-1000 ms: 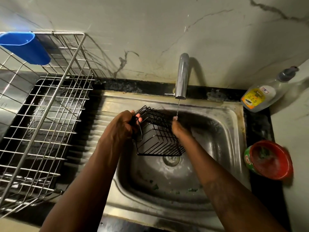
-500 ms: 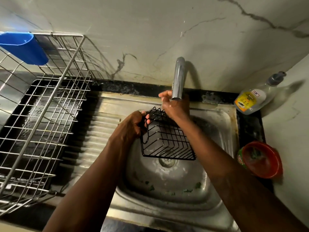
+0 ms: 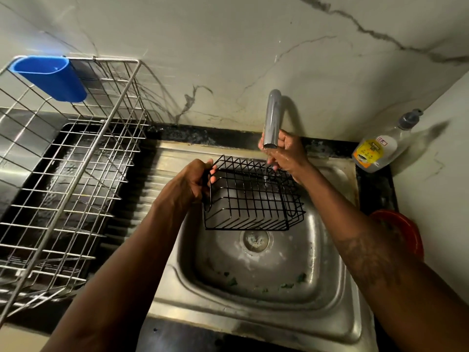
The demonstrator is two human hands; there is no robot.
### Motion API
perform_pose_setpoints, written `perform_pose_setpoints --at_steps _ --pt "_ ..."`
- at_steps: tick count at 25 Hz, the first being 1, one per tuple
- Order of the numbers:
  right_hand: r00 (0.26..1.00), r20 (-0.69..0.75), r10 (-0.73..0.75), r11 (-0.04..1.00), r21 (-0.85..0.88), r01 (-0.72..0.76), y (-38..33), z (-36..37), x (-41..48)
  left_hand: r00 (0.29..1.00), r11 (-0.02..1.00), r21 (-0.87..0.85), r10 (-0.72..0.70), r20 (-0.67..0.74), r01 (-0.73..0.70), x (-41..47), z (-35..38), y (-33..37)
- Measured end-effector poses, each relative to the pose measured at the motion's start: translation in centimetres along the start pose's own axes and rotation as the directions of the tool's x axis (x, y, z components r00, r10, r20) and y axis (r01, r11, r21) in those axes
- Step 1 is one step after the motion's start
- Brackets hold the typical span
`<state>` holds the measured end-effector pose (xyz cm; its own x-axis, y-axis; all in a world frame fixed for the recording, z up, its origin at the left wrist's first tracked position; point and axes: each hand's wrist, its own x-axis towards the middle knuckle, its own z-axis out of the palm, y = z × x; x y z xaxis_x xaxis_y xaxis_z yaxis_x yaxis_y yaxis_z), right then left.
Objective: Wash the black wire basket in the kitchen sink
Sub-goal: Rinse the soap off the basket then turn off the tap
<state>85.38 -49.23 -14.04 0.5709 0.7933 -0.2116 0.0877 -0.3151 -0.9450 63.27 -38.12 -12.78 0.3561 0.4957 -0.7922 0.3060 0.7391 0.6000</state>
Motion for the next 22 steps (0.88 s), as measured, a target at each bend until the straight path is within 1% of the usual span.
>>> perform_pose_setpoints --at_steps 2,4,7,9,10,11,12,13,14,15,16,17,19,22 --pt "0.995 -0.095 0.014 0.998 0.059 -0.008 0.0 0.4 -1.7 1.000 1.000 0.002 0.014 -0.022 -0.014 -0.6 -0.4 0.1" --pt "0.978 -0.203 0.052 0.998 0.043 -0.044 0.9 0.5 -3.1 0.999 1.000 0.003 0.031 -0.037 -0.031 -1.3 -0.6 0.1" --pt "0.951 -0.266 0.155 0.985 -0.035 -0.170 3.1 0.0 -5.8 0.999 0.999 0.024 0.040 -0.010 -0.040 -2.2 -0.9 -0.3" --pt "0.945 -0.280 0.170 0.978 -0.067 -0.196 2.9 -0.5 -8.0 0.999 0.998 0.036 0.045 0.007 -0.045 -2.8 -1.0 -0.6" --pt "0.950 -0.252 0.184 0.976 -0.063 -0.206 3.1 -0.9 -8.9 0.999 0.998 0.034 0.047 0.018 -0.047 -3.2 -1.2 -0.8" --pt "0.952 -0.201 0.230 0.968 -0.050 -0.244 3.0 -1.3 -10.0 0.998 0.999 0.020 0.048 0.026 -0.049 -3.7 -1.3 -1.0" --pt "0.944 -0.120 0.306 0.951 -0.003 -0.309 3.3 -1.6 -10.9 0.998 0.999 -0.004 0.051 0.033 -0.051 -4.1 -1.5 -1.2" --pt "0.918 -0.018 0.395 0.916 0.084 -0.393 3.6 -1.7 -11.7 0.998 0.998 -0.020 0.055 0.036 -0.054 -4.5 -1.7 -1.4" --pt "0.873 0.077 0.481 0.857 0.168 -0.487 4.5 -1.7 -12.2 0.997 0.998 -0.028 0.057 0.044 -0.056 -4.9 -2.0 -1.7" --pt "0.827 0.148 0.542 0.803 0.198 -0.562 5.2 -1.6 -12.6 0.997 0.998 -0.025 0.058 0.055 -0.057 -5.3 -2.2 -2.1" --pt "0.808 0.197 0.556 0.785 0.194 -0.588 5.9 -1.6 -12.8 0.996 0.998 -0.014 0.057 0.071 -0.056 -5.7 -2.3 -2.5" --pt "0.795 0.211 0.568 0.770 0.203 -0.605 6.2 -1.6 -13.0 0.996 0.998 -0.009 0.058 0.073 -0.058 -6.0 -2.5 -3.1" --pt "0.768 0.178 0.615 0.724 0.257 -0.640 5.2 -1.6 -13.7 0.995 0.997 0.035 0.072 0.070 -0.075 -6.7 -2.6 -4.8" --pt "0.756 0.104 0.647 0.719 0.246 -0.650 4.8 -1.6 -14.8 0.995 0.977 0.208 0.023 0.094 -0.042 -7.1 -2.9 -7.7"
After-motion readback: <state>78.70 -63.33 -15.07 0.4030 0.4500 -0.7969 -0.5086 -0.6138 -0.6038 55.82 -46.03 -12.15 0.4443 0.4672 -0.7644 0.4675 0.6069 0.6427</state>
